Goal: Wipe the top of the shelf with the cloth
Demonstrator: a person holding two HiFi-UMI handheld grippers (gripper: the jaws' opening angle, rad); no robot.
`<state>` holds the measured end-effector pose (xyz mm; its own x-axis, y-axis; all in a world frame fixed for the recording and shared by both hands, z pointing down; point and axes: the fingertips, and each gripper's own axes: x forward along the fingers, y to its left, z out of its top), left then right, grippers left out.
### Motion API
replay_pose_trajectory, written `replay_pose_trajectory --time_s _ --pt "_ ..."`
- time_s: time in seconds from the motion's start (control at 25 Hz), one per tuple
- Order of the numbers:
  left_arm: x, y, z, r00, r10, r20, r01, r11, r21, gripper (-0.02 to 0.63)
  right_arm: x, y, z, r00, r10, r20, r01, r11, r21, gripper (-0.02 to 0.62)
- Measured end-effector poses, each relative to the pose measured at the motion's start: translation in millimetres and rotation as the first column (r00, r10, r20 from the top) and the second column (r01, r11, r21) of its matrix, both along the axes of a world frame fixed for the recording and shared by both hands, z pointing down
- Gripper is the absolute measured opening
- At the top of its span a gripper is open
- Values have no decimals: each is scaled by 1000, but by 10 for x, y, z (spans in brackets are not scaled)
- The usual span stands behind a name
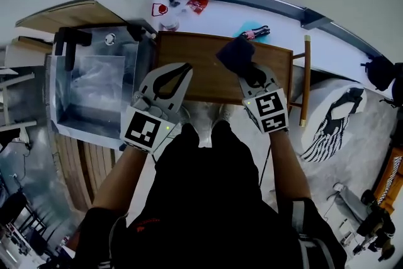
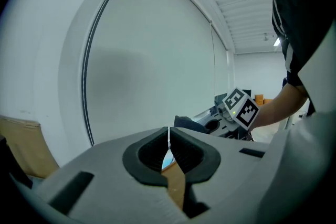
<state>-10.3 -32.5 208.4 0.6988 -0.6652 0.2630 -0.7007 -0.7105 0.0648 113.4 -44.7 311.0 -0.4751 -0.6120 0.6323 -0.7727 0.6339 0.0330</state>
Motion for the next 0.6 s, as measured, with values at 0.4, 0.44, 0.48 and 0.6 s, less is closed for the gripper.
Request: replay_pose_trajectory --time_s 0.4,0.44,0.48,0.6 --pt "-291 143 -240 1000 -5 0 5 999 49 26 -348 196 -464 999 -44 13 43 997 66 54" --pt "-305 154 -267 1000 1 1 -1 998 62 26 -375 223 -506 999 -45 16 44 997 68 54" --pt "-320 165 -299 1000 6 0 -6 997 74 28 -398 253 -541 999 -46 14 45 997 67 54" --pt "-373 191 -399 1000 12 -4 -11 995 94 26 -507 303 -684 998 -54 21 52 994 92 54"
